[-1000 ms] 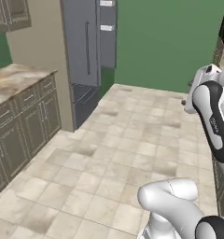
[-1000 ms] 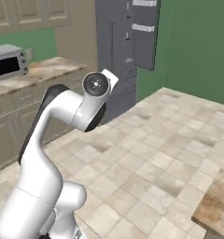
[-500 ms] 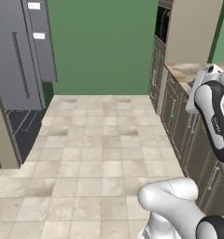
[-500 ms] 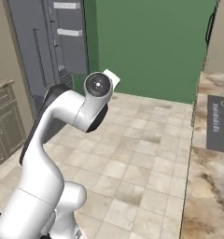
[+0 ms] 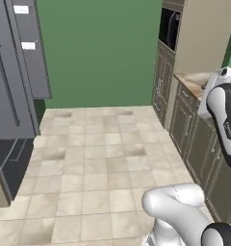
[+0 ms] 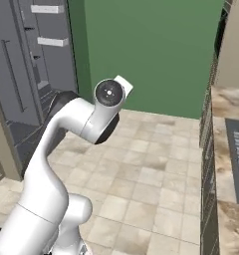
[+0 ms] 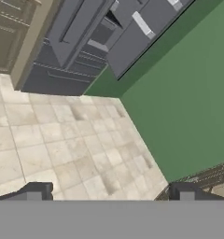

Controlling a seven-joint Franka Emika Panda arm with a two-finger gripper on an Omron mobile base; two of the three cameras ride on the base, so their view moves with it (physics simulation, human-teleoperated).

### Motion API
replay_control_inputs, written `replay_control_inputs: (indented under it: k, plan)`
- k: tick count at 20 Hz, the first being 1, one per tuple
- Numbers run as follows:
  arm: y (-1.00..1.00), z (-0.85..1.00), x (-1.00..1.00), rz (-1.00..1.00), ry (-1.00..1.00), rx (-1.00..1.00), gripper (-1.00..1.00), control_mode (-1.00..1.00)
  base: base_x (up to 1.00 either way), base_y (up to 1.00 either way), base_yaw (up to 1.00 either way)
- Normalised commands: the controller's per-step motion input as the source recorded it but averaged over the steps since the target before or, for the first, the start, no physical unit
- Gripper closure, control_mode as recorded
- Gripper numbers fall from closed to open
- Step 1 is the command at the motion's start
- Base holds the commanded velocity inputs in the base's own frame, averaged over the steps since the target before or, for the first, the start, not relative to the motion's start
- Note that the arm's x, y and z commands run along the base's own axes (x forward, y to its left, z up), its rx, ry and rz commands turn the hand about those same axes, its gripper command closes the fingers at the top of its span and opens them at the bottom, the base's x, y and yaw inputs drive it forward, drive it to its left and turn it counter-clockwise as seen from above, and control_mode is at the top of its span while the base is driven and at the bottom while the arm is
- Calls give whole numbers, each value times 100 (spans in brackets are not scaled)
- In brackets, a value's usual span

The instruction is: Retrieve the kiwi and tangerine from the fridge and place them into the bowl on the dining table.

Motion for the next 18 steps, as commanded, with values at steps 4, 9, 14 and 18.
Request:
replay_control_inputs:
  k: [4,9,14,18]
  plan:
    - [0,0,0,0,0,0,-100,100,100,0,32]
    - [0,0,0,0,0,0,-100,100,100,0,52]
    - [0,0,0,0,0,0,-100,100,100,-14,45]
    - [0,0,0,0,0,0,-100,100,100,-35,37]
